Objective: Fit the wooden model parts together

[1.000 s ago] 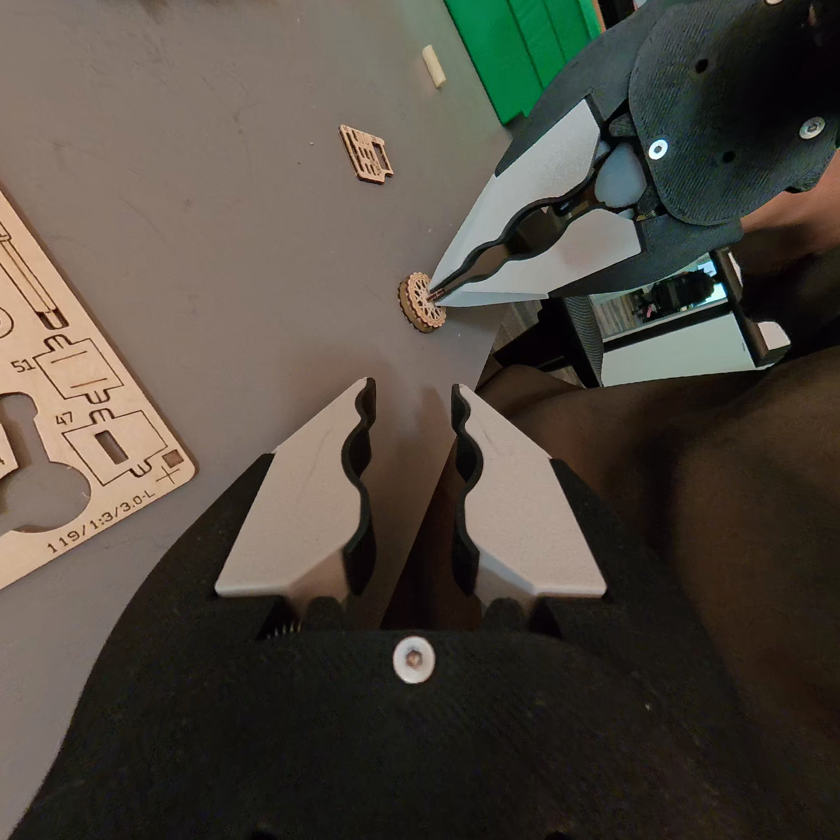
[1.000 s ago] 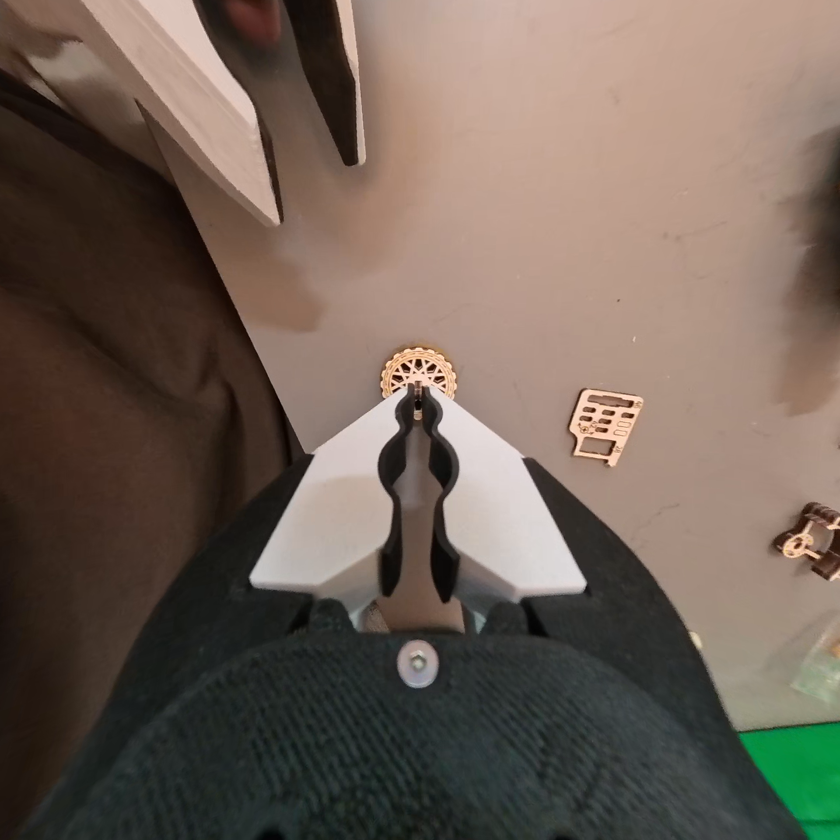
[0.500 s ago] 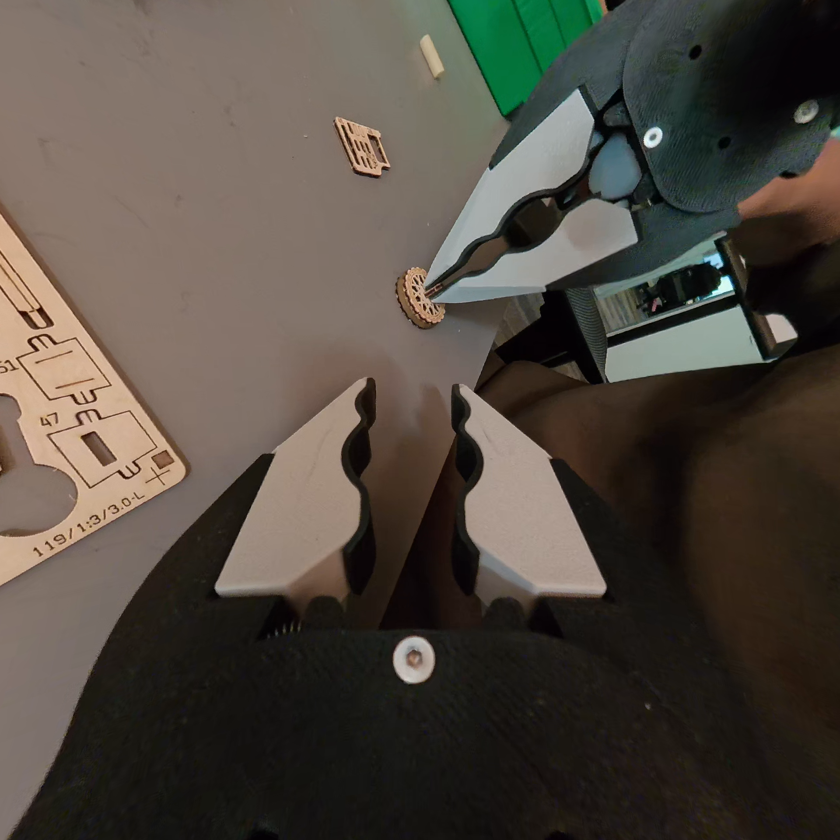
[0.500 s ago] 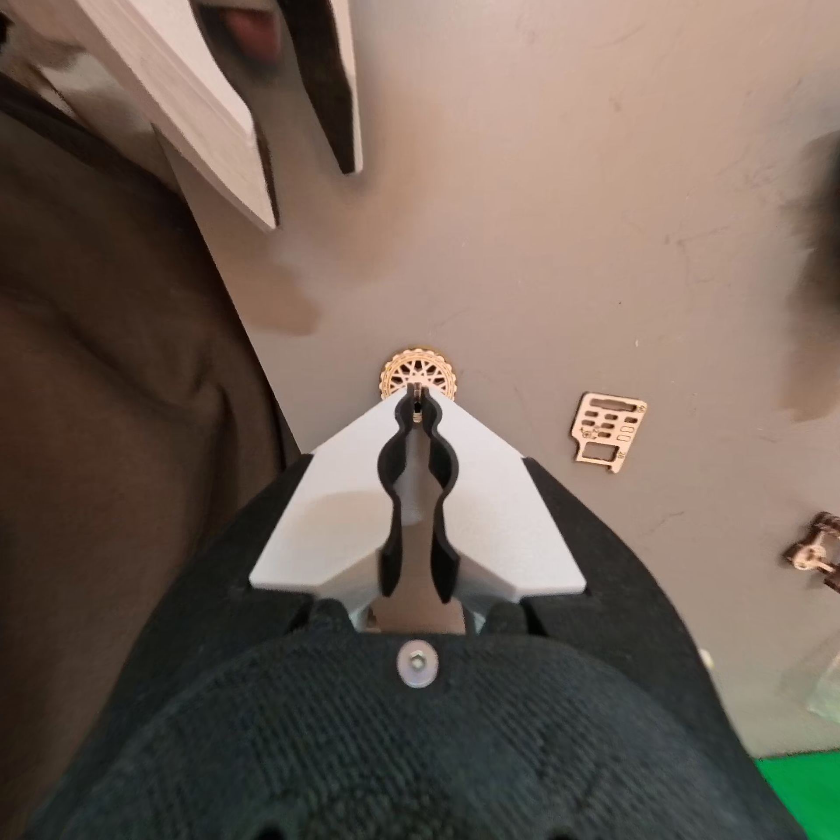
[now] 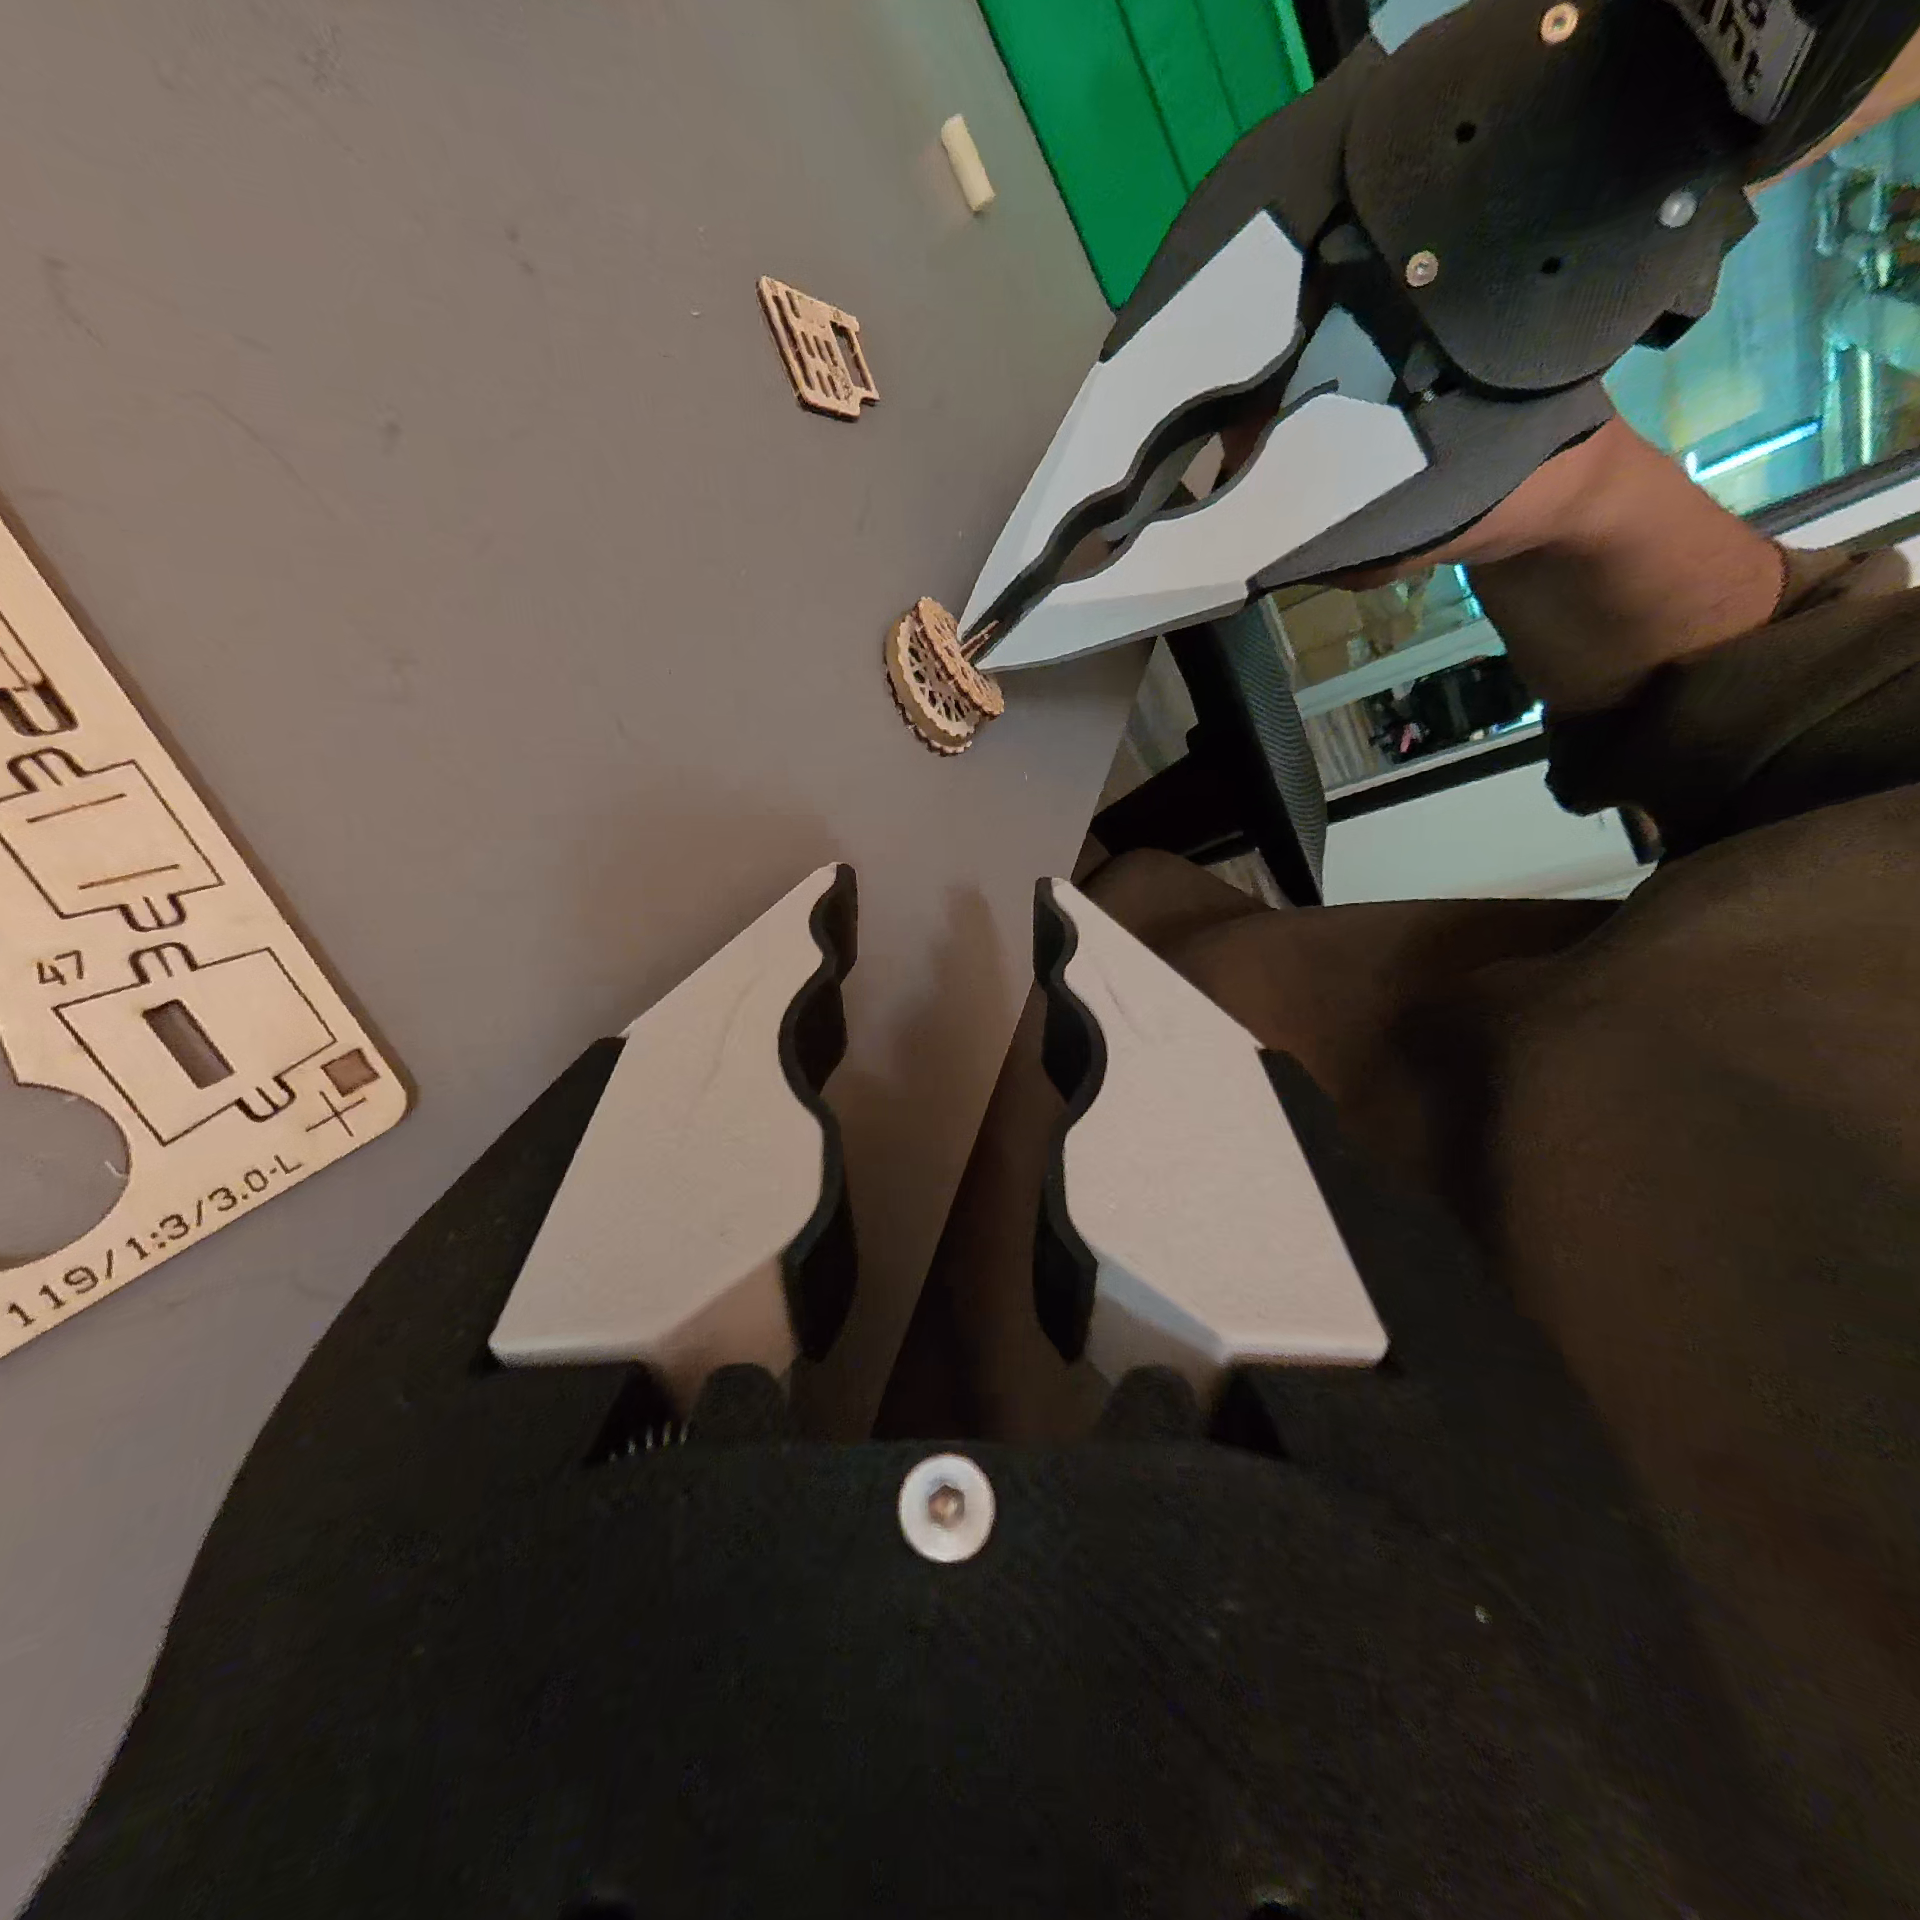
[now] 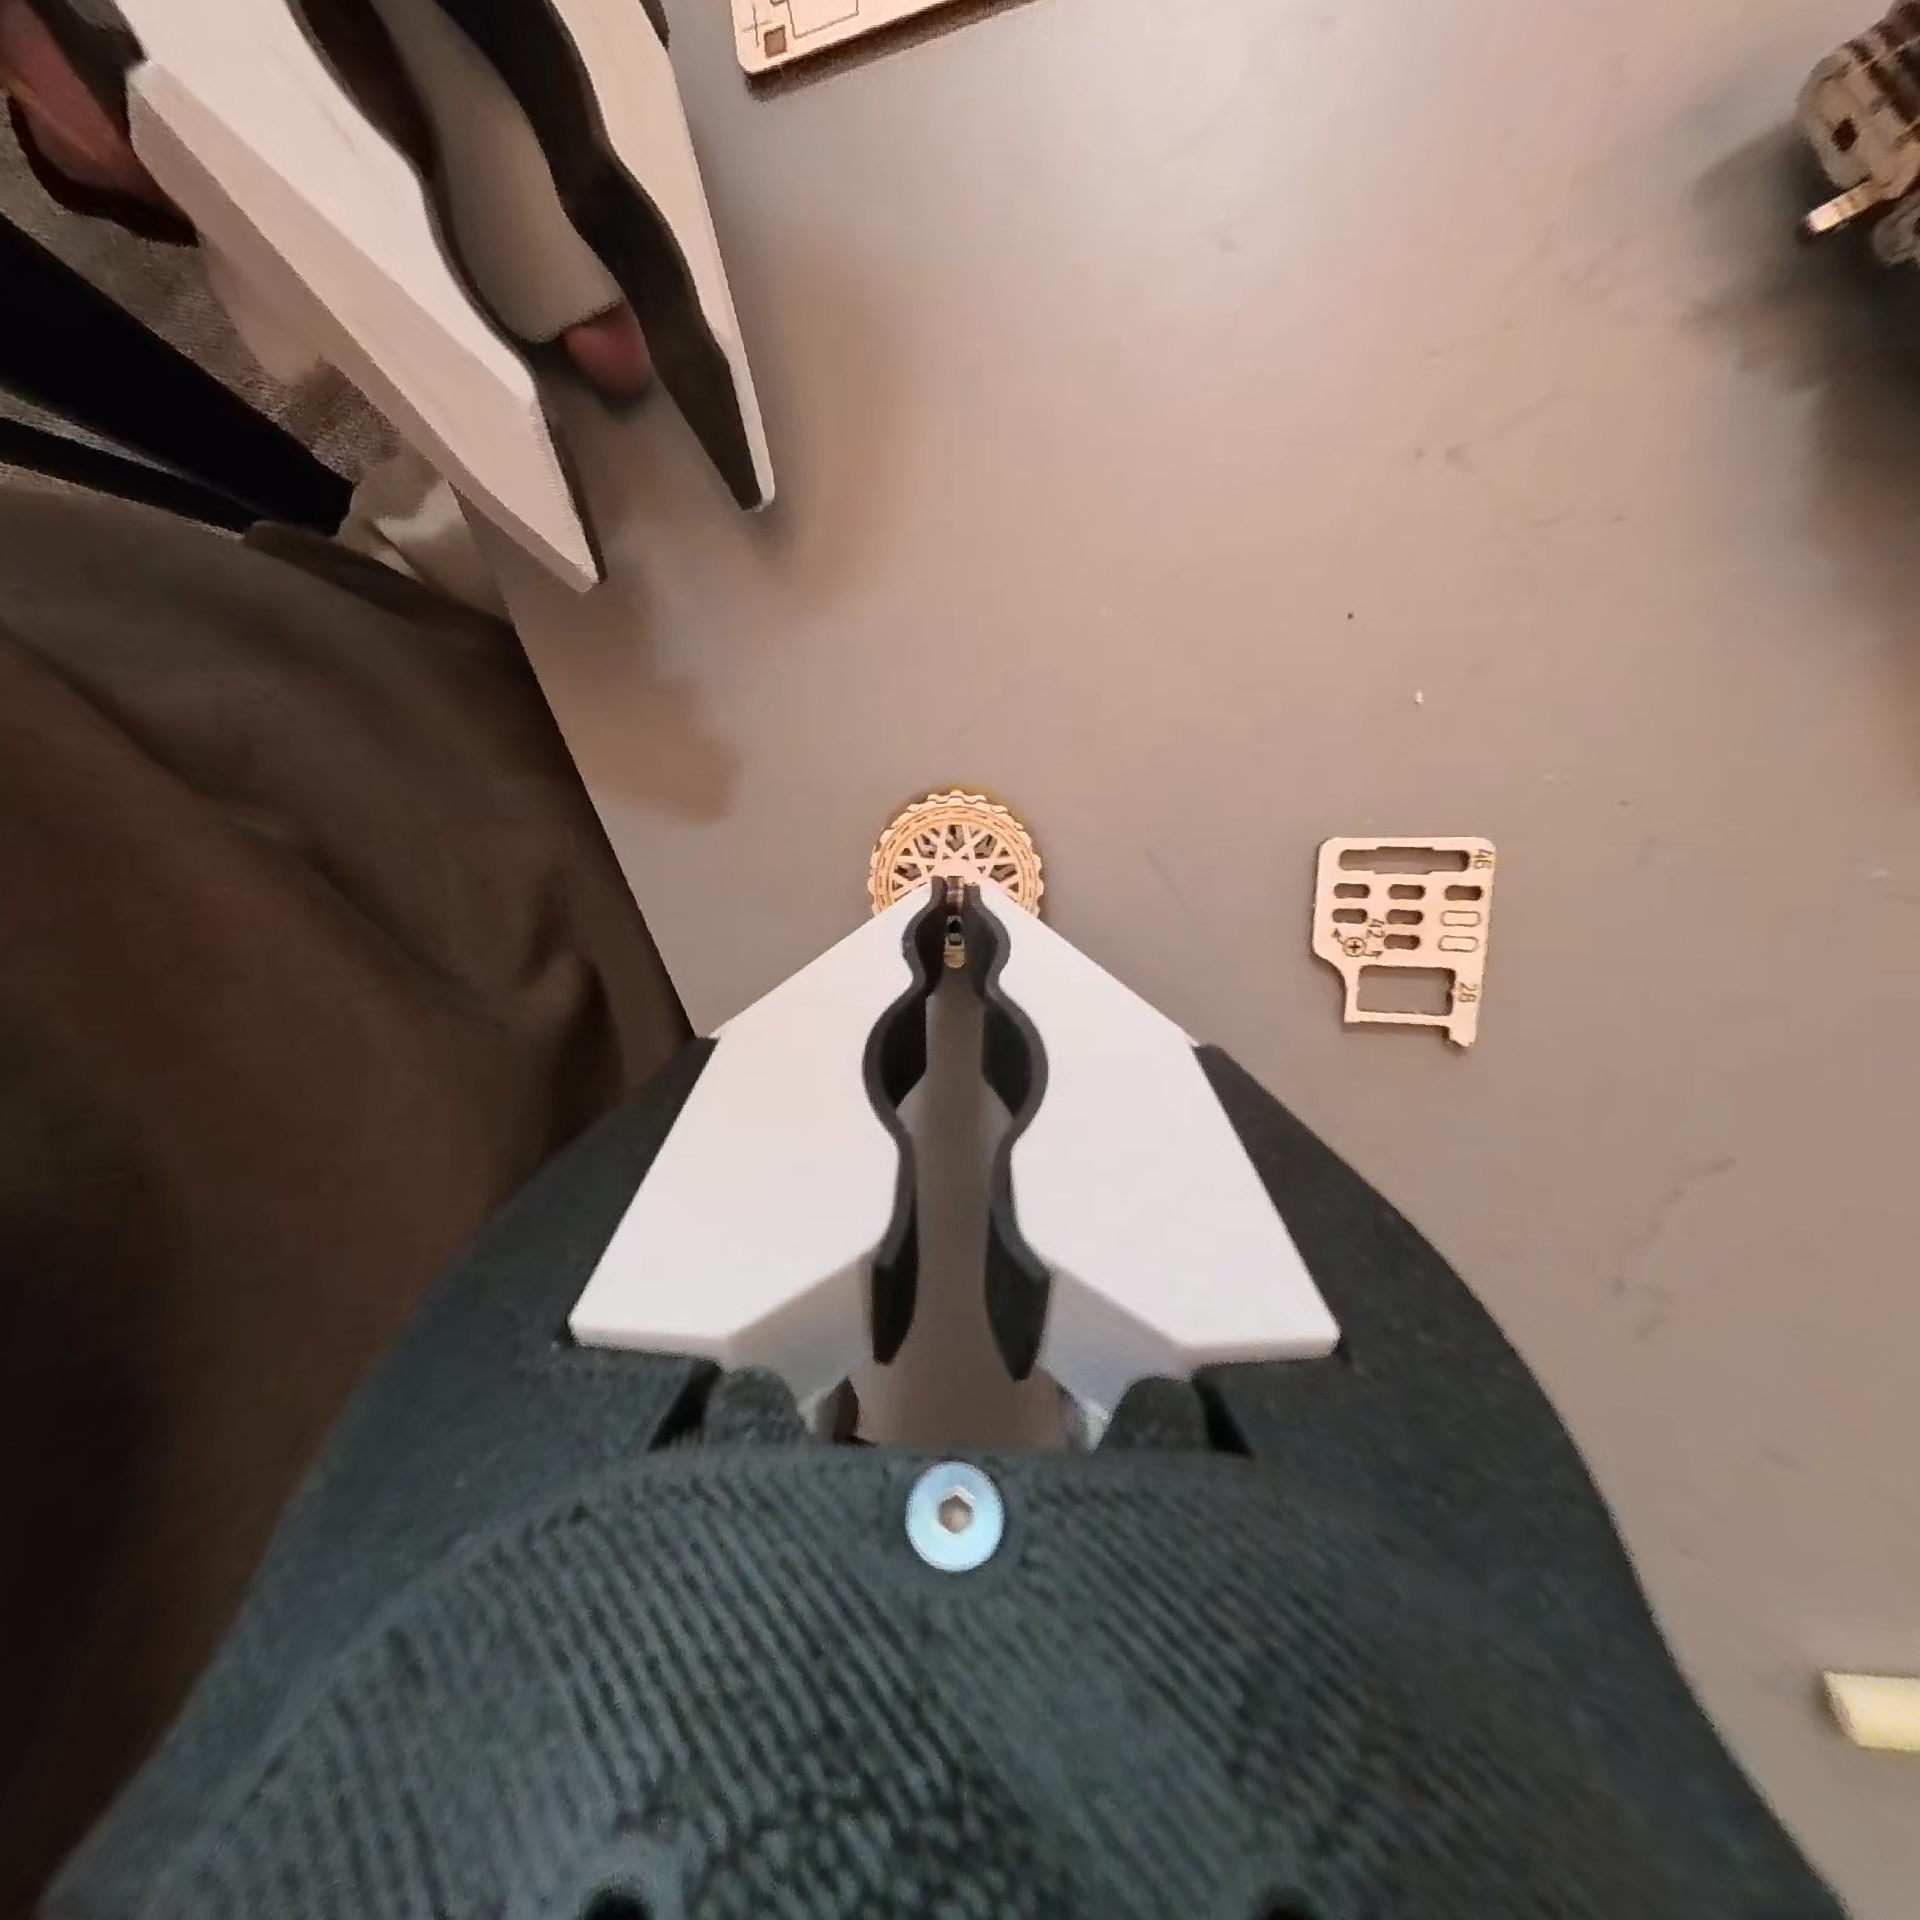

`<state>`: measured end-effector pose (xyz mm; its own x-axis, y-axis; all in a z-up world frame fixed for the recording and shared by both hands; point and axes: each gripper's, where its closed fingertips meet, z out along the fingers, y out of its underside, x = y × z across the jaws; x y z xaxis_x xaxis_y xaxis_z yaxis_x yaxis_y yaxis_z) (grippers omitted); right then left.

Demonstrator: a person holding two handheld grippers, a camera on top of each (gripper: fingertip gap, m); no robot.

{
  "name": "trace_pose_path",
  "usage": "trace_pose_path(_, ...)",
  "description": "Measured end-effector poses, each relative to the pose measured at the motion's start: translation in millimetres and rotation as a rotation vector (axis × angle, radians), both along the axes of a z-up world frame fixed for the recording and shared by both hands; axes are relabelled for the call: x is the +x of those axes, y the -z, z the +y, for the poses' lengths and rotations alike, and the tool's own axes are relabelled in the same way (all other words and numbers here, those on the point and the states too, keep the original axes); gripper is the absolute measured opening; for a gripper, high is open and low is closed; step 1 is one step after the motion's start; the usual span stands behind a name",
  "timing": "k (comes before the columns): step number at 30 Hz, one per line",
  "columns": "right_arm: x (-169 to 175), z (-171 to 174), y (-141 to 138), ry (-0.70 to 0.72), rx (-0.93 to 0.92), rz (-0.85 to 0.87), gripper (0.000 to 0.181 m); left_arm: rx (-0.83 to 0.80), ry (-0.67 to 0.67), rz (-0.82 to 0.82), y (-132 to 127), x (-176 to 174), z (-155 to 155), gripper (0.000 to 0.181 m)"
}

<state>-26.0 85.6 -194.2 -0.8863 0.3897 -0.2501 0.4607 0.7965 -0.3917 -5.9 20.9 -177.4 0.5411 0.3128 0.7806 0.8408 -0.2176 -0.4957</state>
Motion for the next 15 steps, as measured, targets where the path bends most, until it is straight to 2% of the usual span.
trace_pose_path(1,0.7,-0.2,-0.1,-0.008,0.005,0.003,0.001,0.008,-0.003,-0.008,-0.2,-0.5,0.3,0.033)
trace_pose_path(7,4.6,-3.1,0.6,-0.057,0.068,0.031,0.001,0.040,-0.017,-0.046,-1.8,-1.8,0.6,0.032)
trace_pose_path(15,6.9,1.5,0.2,-0.073,0.141,0.031,0.002,-0.003,0.007,-0.003,-0.6,3.0,-0.2,0.033)
